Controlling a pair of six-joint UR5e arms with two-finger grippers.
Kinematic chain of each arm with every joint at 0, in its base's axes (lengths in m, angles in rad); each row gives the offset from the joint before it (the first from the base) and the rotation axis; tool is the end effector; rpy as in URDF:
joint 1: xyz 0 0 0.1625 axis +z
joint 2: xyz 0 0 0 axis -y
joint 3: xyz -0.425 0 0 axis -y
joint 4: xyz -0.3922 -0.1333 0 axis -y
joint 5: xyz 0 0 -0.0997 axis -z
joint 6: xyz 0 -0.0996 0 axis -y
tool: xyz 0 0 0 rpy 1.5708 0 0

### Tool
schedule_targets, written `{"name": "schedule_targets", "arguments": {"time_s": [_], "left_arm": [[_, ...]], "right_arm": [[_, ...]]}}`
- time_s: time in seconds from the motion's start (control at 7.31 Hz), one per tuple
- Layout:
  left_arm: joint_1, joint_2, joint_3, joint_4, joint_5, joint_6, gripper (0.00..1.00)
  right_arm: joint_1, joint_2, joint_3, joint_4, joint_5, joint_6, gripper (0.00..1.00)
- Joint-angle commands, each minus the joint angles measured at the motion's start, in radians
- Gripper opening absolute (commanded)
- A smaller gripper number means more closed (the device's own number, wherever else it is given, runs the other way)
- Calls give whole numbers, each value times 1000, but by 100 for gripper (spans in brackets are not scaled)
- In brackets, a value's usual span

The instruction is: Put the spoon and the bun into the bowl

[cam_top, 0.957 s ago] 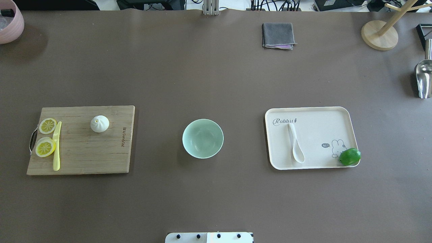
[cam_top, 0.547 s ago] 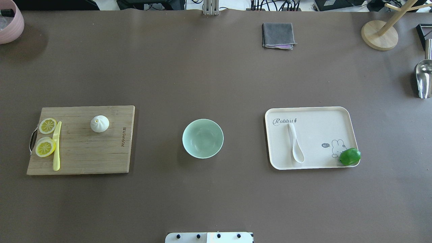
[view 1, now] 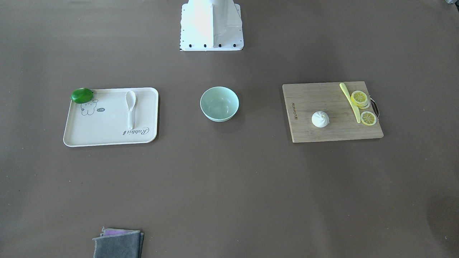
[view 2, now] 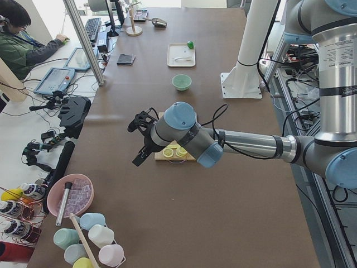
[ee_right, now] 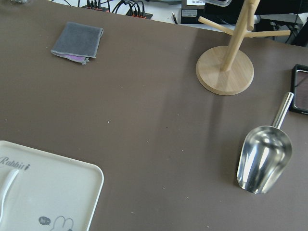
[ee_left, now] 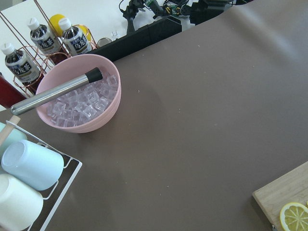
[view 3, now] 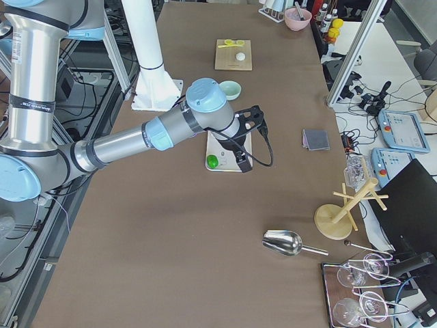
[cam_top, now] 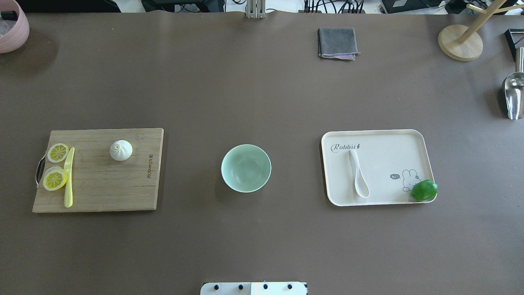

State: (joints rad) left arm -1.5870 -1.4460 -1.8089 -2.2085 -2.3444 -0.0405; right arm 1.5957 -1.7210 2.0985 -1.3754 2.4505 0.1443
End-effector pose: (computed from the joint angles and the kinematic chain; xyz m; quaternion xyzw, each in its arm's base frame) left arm -0.0711 -0.4572 0.5239 0.3354 0.3550 0.1139 0.8652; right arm 0.0670 -0.4176 0.4375 0.2308 -0.4230 -0.0465 0.8750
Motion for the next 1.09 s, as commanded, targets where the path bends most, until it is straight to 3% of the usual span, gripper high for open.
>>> {"name": "schedule_targets", "arguments": {"time_s": [0.0,0.14,0.55,0.96], "left_arm": [[77,-43,-1,-3,-3,-106,99],[122,-51,-3,-7,-1,-152,99],[224,-94,0,-7,7,-267,99],[256,-103,-3,-10,7,-288,99]], "right_arm": [[-151,63,17,56,-1,148,100],[-227,87,21,71,-54,276,99],[-637,90,35,175,-437,715,99],[-1044,92,16,182,-826,924,99]]}}
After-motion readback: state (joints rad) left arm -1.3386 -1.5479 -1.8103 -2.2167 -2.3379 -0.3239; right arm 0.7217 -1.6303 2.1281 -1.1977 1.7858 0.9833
